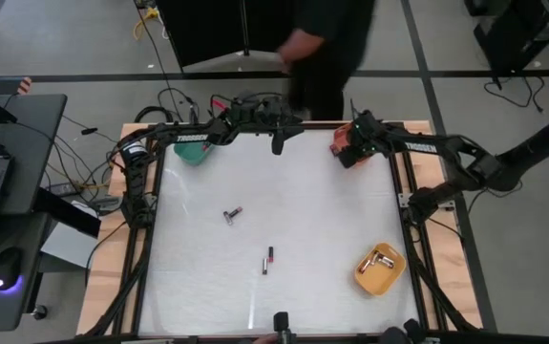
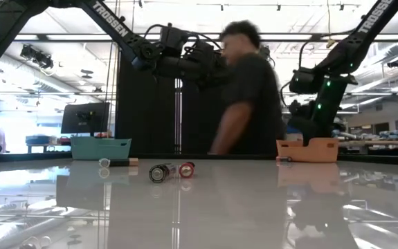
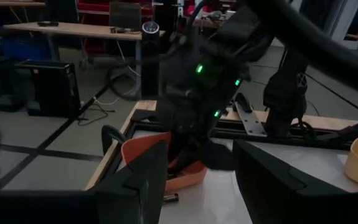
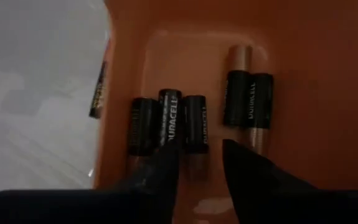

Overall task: Sort batteries
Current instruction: Put the black battery into the orange bin, then put the red battery into the green bin

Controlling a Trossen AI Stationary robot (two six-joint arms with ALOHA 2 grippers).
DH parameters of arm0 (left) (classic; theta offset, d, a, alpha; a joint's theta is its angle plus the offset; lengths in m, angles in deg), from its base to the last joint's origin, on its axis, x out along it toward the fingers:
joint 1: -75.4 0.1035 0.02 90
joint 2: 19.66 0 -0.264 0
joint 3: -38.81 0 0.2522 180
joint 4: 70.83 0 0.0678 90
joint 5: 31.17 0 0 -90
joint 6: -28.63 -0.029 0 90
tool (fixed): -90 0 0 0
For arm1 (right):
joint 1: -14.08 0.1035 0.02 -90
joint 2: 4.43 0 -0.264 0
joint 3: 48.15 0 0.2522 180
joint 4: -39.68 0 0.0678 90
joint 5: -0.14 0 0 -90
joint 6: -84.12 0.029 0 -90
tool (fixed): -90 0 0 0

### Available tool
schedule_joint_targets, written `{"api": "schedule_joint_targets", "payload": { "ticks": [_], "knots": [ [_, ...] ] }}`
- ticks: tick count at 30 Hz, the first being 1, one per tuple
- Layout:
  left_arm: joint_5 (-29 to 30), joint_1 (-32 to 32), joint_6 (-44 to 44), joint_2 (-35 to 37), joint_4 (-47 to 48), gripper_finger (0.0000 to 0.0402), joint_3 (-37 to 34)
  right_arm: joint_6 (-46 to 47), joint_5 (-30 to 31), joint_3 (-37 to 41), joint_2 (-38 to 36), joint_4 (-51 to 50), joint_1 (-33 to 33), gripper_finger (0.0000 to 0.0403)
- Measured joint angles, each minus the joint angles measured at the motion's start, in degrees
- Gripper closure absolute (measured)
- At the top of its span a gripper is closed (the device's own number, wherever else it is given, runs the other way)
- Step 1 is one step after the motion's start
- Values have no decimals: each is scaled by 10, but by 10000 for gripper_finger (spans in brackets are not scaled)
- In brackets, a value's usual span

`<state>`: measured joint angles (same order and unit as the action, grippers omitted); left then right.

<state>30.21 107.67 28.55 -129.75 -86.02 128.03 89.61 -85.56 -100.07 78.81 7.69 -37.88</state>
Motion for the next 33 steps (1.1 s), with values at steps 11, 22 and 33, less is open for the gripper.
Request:
{"api": "schedule_joint_targets", "payload": {
  "ticks": [11,22,33],
  "knots": [
    [6,-1,-25,1,-58,217,-28,3,-80,-50,-119,-42,46,231],
    [22,-1,2,87,-208,244,-195,111,9,-54,-19,27,173,252],
    [52,-1,-19,192,-210,245,-306,128,41,-102,94,10,143,232]
  ]
}}
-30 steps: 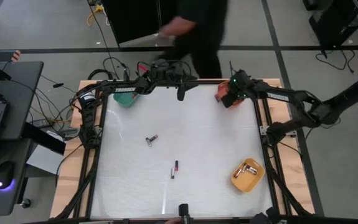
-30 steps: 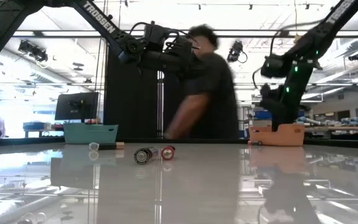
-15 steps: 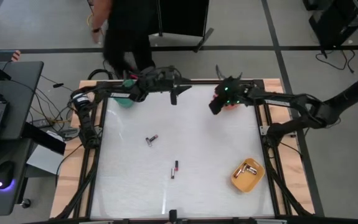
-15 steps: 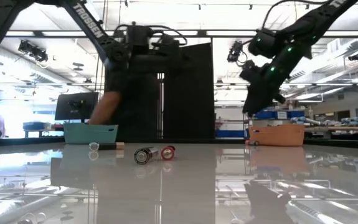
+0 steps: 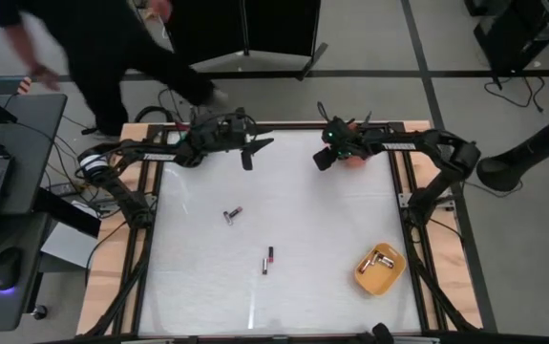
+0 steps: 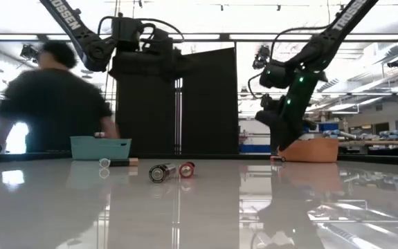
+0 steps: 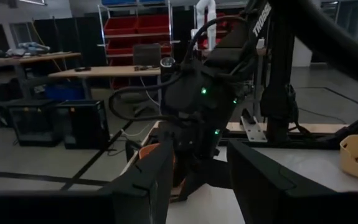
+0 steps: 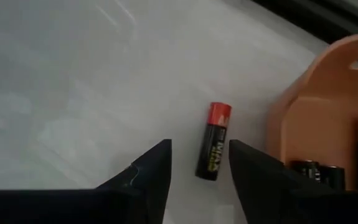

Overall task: Sort batteries
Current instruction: Put the red battery into the green bin

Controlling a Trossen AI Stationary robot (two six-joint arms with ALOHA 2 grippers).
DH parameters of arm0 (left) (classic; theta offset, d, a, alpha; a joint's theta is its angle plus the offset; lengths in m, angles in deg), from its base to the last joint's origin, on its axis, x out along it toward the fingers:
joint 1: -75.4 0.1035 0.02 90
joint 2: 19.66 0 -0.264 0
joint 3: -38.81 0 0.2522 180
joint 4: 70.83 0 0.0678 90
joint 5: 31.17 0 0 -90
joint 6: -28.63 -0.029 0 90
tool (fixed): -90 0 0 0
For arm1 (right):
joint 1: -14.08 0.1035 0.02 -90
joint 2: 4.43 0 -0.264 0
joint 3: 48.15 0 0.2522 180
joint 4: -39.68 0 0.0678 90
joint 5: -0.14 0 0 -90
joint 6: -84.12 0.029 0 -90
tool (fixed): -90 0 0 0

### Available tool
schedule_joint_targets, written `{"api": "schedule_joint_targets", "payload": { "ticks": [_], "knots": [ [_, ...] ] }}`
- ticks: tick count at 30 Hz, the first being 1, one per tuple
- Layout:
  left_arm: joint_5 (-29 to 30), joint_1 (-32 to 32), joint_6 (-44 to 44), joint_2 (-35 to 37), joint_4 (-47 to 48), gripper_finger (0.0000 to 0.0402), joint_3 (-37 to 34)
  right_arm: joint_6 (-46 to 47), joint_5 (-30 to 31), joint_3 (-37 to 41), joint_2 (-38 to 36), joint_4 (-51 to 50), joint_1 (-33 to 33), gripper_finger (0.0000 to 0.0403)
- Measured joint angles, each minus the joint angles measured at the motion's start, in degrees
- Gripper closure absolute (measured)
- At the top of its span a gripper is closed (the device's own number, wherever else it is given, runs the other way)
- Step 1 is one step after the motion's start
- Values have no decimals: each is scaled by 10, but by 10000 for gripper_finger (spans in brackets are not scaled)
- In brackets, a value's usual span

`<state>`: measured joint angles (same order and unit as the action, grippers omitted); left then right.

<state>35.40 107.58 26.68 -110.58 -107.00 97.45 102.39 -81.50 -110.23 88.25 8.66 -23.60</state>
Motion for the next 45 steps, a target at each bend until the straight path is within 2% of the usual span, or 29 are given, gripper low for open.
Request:
{"api": "schedule_joint_targets", "payload": {
  "ticks": [6,11,16,23,28,33,38,45],
  "knots": [
    [15,0,-8,11,0,245,-20,-4,44,-7,36,1,0,210],
    [20,0,-8,11,3,245,-20,-7,44,-7,56,1,0,212],
    [20,0,-5,11,5,245,-20,-13,34,-8,63,3,0,249],
    [20,0,6,10,6,245,-20,-64,-2,-8,59,7,1,344],
    [5,0,10,10,5,245,-20,-94,-56,-3,21,11,26,346],
    [2,-1,11,10,5,245,-20,-109,-48,-4,-61,35,65,346],
    [-12,-16,11,8,5,245,-20,-125,-56,22,-112,172,123,346],
    [-13,-34,9,8,-14,244,-20,-155,-58,59,-113,374,199,346]
  ]
}}
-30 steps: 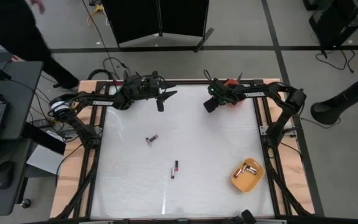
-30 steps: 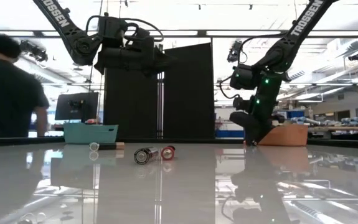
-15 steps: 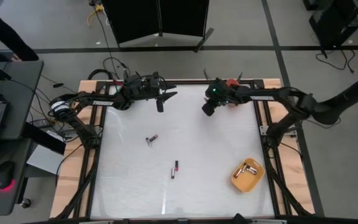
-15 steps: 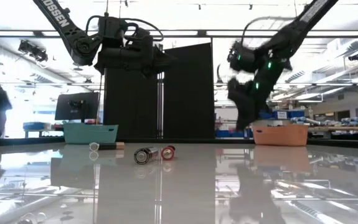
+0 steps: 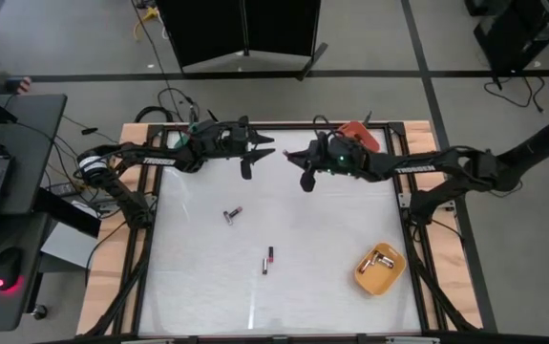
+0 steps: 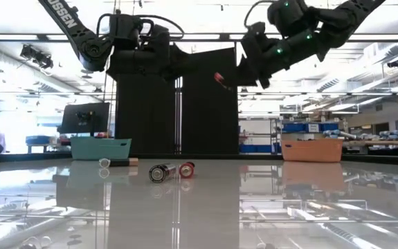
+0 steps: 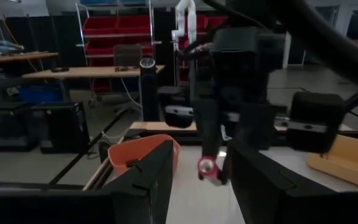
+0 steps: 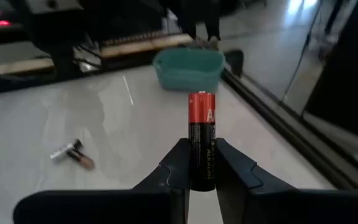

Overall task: Sort batteries
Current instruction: Put the red battery into the green bin

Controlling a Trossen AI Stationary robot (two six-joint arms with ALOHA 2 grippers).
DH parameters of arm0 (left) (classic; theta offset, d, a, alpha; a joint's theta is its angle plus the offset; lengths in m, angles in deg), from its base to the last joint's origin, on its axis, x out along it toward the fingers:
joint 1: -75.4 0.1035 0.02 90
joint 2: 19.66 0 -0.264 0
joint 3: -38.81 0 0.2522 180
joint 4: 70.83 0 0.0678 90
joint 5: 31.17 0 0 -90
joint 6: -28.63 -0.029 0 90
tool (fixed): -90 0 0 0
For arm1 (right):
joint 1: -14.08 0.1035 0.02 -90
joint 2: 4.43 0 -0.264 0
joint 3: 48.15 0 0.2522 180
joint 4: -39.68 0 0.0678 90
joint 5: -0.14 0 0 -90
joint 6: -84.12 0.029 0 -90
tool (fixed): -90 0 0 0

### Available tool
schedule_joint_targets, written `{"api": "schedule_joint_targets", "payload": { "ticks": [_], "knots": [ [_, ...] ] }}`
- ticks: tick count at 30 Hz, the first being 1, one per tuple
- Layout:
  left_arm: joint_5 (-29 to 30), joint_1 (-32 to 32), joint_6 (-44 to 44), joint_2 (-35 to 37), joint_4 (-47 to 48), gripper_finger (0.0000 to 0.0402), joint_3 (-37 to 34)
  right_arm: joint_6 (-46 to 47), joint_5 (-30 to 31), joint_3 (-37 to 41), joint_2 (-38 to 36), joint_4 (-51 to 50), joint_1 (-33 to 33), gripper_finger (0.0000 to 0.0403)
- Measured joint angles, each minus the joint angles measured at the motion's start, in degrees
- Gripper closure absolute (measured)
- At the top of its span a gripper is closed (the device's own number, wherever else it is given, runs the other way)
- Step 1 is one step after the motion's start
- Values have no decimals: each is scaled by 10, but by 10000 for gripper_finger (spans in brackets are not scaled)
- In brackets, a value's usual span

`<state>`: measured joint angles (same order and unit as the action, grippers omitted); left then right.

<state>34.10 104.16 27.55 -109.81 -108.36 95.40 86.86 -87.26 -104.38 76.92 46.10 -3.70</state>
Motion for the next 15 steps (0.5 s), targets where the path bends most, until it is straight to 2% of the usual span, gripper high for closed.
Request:
{"api": "schedule_joint_targets", "payload": {
  "ticks": [4,10,15],
  "knots": [
    [1,-4,0,0,3,243,0,-31,26,0,1,55,32,346],
    [-3,-11,2,0,3,243,0,-59,38,0,-3,83,50,346],
    [-39,-39,0,0,3,243,0,-64,38,0,-3,87,50,346]
  ]
}}
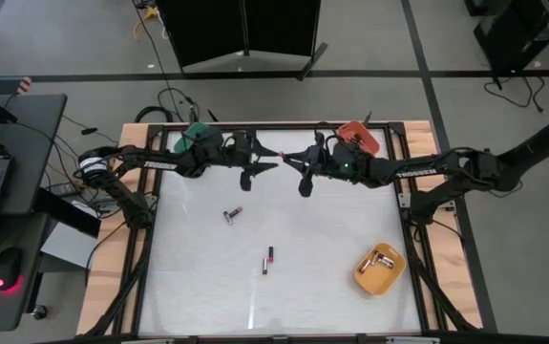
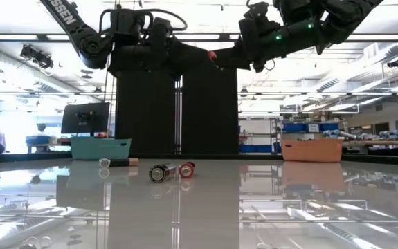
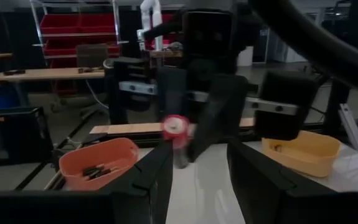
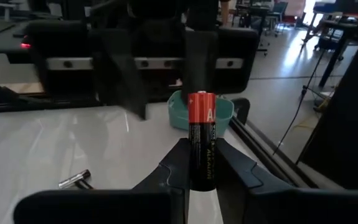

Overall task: Sort batteries
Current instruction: Put the red battery into the green bin

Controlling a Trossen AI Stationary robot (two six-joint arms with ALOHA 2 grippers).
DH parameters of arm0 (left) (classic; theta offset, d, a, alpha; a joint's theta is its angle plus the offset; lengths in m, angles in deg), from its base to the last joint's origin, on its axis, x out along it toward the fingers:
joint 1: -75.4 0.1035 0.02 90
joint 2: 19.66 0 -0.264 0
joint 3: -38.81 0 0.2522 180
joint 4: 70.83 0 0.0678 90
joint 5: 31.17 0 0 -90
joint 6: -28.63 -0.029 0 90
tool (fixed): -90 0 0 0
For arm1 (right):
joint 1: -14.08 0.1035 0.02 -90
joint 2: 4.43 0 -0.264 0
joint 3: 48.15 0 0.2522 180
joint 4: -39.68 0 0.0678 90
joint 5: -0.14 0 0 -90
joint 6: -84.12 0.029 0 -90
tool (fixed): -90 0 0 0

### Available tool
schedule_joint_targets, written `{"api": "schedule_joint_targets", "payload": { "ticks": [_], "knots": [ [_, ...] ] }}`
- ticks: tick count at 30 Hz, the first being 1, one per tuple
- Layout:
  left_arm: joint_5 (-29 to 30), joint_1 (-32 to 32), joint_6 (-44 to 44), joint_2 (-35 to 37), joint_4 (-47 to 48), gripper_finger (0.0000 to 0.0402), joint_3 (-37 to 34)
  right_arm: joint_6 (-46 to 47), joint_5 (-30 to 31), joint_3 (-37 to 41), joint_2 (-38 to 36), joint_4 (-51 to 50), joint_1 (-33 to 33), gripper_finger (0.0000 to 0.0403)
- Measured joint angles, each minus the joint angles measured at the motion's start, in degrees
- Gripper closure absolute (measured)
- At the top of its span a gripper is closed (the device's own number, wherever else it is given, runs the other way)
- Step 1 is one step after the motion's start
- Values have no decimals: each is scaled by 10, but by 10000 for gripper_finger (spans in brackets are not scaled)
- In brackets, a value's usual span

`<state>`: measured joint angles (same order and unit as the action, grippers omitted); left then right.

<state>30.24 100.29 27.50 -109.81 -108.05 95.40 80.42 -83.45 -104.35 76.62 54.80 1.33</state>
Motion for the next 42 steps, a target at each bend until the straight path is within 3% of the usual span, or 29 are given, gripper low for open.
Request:
{"api": "schedule_joint_targets", "payload": {
  "ticks": [8,17,21,35,42],
  "knots": [
    [17,-12,3,0,-7,235,0,-12,0,0,0,11,8,346],
    [17,-21,31,-4,-37,152,0,-12,0,-1,0,16,8,346],
    [17,-25,31,-14,-37,144,10,-12,-4,-1,0,16,8,346],
    [-11,-29,43,-40,-40,191,44,-24,-20,-1,3,30,17,346],
    [-11,-29,43,-40,-65,295,43,-25,-16,-1,3,33,19,346]
  ]
}}
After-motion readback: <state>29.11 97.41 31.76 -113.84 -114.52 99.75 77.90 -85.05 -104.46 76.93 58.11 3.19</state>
